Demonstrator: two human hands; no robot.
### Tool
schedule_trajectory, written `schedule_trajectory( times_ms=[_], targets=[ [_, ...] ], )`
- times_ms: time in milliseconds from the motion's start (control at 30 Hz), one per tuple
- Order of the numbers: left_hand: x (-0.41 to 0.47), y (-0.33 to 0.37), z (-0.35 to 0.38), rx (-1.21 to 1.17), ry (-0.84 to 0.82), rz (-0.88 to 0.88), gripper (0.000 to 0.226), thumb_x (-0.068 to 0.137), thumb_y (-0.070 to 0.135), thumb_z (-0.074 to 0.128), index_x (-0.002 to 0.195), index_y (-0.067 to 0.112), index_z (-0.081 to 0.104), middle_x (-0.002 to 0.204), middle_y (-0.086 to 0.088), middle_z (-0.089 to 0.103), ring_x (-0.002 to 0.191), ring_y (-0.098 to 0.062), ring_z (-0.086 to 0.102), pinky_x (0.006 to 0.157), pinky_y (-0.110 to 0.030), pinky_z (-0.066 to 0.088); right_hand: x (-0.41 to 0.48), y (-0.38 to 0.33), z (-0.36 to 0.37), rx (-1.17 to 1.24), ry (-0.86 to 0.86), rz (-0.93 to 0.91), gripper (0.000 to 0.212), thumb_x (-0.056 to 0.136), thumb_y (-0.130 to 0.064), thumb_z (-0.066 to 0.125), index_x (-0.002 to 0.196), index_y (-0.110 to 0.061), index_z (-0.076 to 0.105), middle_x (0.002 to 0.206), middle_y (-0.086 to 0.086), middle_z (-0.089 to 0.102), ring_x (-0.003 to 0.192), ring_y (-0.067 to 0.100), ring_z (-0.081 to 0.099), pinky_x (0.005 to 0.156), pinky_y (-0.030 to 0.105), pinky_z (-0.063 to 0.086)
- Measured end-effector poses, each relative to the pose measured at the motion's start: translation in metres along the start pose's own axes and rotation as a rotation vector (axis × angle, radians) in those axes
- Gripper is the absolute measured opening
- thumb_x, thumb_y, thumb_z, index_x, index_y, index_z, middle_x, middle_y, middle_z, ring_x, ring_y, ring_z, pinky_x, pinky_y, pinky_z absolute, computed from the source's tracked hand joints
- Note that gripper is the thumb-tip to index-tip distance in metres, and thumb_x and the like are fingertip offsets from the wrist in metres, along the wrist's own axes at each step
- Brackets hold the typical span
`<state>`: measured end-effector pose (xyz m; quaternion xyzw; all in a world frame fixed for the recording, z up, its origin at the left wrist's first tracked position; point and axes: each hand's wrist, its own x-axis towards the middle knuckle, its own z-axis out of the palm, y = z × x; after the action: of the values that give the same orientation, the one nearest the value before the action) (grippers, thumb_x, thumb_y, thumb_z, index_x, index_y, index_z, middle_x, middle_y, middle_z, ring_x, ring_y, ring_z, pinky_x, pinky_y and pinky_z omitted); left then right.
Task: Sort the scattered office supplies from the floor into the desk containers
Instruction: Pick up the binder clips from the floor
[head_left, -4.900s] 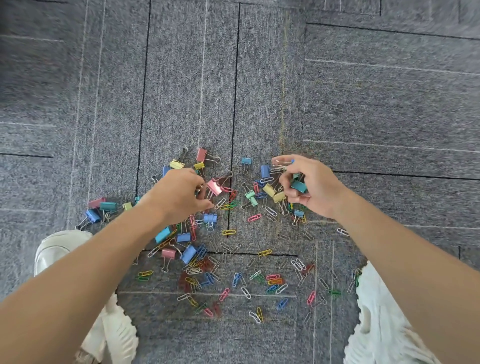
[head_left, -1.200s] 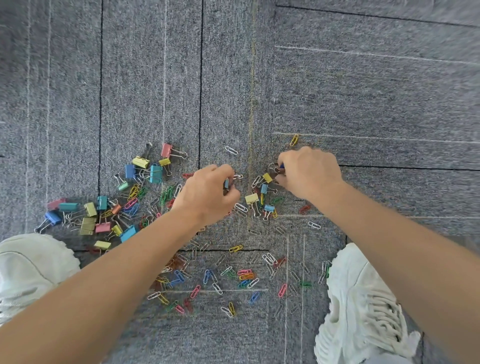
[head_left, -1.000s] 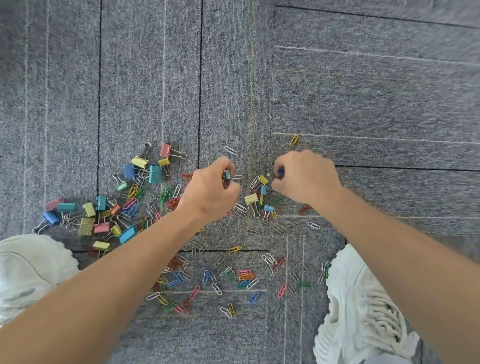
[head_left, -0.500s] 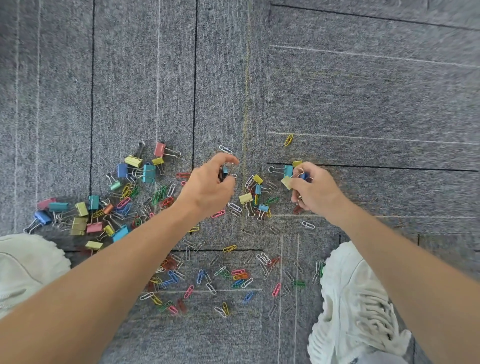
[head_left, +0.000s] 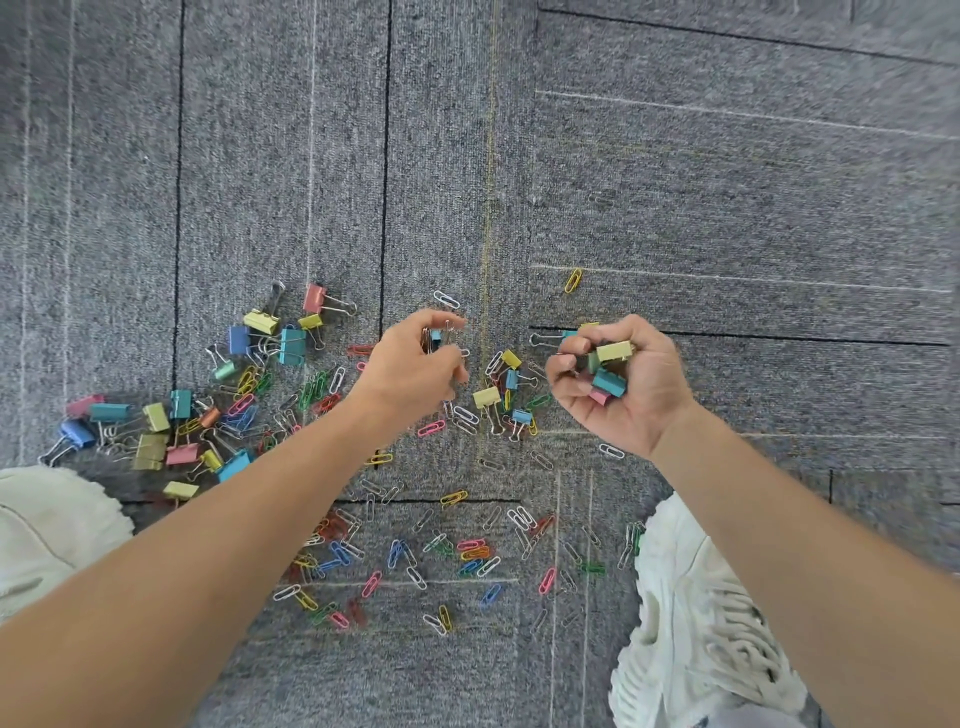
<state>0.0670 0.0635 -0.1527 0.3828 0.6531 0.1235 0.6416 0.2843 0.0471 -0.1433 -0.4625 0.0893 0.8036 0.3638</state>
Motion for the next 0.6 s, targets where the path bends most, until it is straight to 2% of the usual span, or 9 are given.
schedule_trajectory(
  times_ms=[133, 233, 367, 467, 600],
  targets=[
    [0.000, 0.002, 0.001, -0.110, -0.004, -0.054, 0.033, 0.096, 0.002, 0.052, 0.120, 0.024, 0.057, 0.075, -0.006, 0.069, 0.063, -0.019, 0.056, 0.058, -0.035, 0.046, 0.007, 0.004, 0.007, 0.059, 0.039, -0.009, 0.009, 0.074, -0.016, 0.049, 0.066, -0.014, 0.052, 0.066, 0.001, 0.051, 0.084, 0.025, 0.061, 0.062, 0.026, 0.043],
    [0.001, 0.004, 0.001, -0.163, -0.017, -0.082, 0.028, 0.096, 0.003, 0.053, 0.117, 0.021, 0.058, 0.073, -0.006, 0.068, 0.059, -0.018, 0.055, 0.056, -0.033, 0.045, 0.009, 0.008, 0.011, 0.088, 0.029, -0.022, 0.009, 0.077, -0.014, 0.047, 0.070, -0.013, 0.053, 0.066, 0.002, 0.050, 0.087, 0.027, 0.065, 0.068, 0.028, 0.049],
    [-0.002, 0.010, -0.002, -0.382, -0.043, -0.198, 0.017, 0.095, -0.002, 0.050, 0.106, 0.008, 0.058, 0.074, -0.011, 0.064, 0.055, -0.018, 0.054, 0.049, -0.028, 0.040, 0.007, 0.009, 0.014, 0.070, -0.071, -0.027, 0.011, 0.085, -0.011, 0.043, 0.081, -0.012, 0.053, 0.086, 0.008, 0.062, 0.091, 0.027, 0.065, 0.086, 0.044, 0.055],
    [-0.008, 0.016, -0.010, -0.611, -0.088, -0.293, 0.011, 0.095, 0.001, 0.049, 0.101, 0.007, 0.056, 0.074, -0.010, 0.064, 0.058, -0.018, 0.059, 0.051, -0.026, 0.049, 0.006, 0.009, 0.019, 0.079, -0.087, -0.063, 0.012, 0.081, -0.009, 0.047, 0.084, -0.014, 0.056, 0.095, 0.010, 0.065, 0.089, 0.028, 0.064, 0.079, 0.043, 0.058],
    [-0.028, 0.032, -0.033, -0.765, -0.109, -0.258, 0.008, 0.094, 0.009, 0.049, 0.096, 0.010, 0.056, 0.076, -0.006, 0.063, 0.060, -0.016, 0.058, 0.049, -0.024, 0.050, 0.000, 0.010, 0.044, -0.005, -0.087, -0.057, 0.011, 0.084, -0.019, 0.051, 0.079, -0.015, 0.060, 0.093, 0.009, 0.065, 0.084, 0.026, 0.064, 0.071, 0.038, 0.058]
  ],
)
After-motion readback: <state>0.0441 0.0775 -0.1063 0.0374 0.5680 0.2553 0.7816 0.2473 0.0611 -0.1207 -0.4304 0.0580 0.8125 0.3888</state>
